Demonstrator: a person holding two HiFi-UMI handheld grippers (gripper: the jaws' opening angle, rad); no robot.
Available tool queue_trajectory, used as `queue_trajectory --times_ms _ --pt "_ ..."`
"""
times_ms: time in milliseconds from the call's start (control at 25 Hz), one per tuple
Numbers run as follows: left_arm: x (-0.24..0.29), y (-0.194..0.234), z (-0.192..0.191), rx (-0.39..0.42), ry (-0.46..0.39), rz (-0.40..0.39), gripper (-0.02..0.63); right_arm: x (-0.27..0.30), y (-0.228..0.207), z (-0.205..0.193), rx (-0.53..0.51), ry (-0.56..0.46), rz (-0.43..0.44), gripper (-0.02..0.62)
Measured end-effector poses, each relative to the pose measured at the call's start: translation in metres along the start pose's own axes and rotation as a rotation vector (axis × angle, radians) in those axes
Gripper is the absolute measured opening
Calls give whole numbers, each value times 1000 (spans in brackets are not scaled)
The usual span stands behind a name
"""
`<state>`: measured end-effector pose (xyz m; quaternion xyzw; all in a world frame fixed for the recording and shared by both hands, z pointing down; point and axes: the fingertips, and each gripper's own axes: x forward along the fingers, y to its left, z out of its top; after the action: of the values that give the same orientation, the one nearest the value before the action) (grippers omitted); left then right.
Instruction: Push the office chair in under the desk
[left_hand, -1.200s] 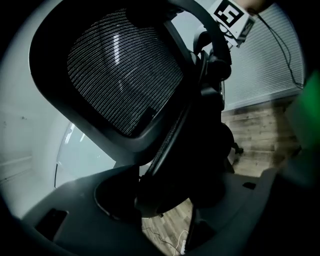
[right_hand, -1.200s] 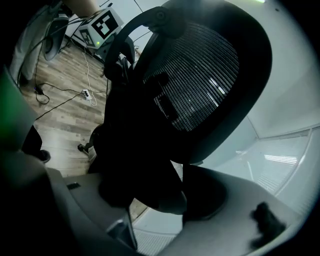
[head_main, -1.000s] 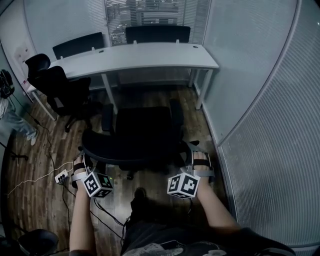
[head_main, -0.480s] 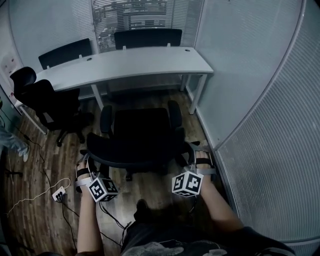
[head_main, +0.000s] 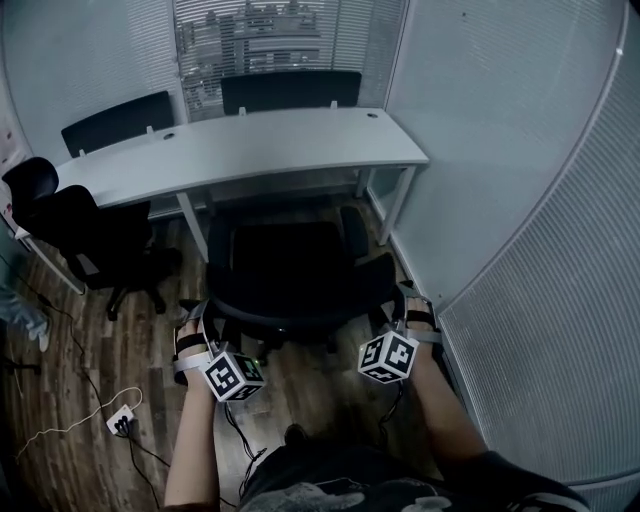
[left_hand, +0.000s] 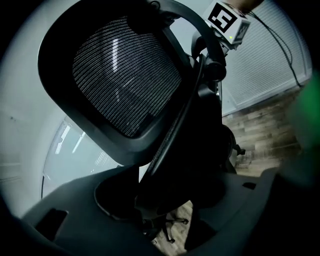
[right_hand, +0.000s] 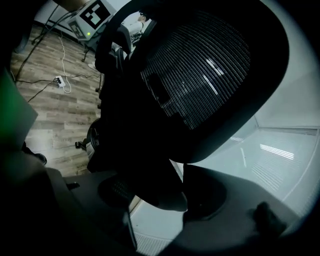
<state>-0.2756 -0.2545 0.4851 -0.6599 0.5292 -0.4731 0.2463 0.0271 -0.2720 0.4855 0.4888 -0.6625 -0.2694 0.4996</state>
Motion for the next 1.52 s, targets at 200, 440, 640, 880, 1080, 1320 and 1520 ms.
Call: queue_trajectory --times_ms 200,440,640,880,1080,1320,1520 --pt "45 15 1 8 14 -1 275 45 -15 9 10 54 -44 259" --pt "93 33 13 23 -1 -11 275 91 -35 15 16 47 -42 259" --pt "136 45 18 19 -9 -1 275 133 -51 22 24 12 -72 259" --pt "196 59 33 12 16 11 275 199 -75 26 17 -7 -65 259" --pt "250 75 45 8 59 14 275 256 -99 30 11 -24 -55 259" --pt "305 88 60 2 81 30 275 318 -124 33 4 -66 -50 259" --pt "344 96 76 -2 80 46 273 367 -145 31 -1 -70 -46 261"
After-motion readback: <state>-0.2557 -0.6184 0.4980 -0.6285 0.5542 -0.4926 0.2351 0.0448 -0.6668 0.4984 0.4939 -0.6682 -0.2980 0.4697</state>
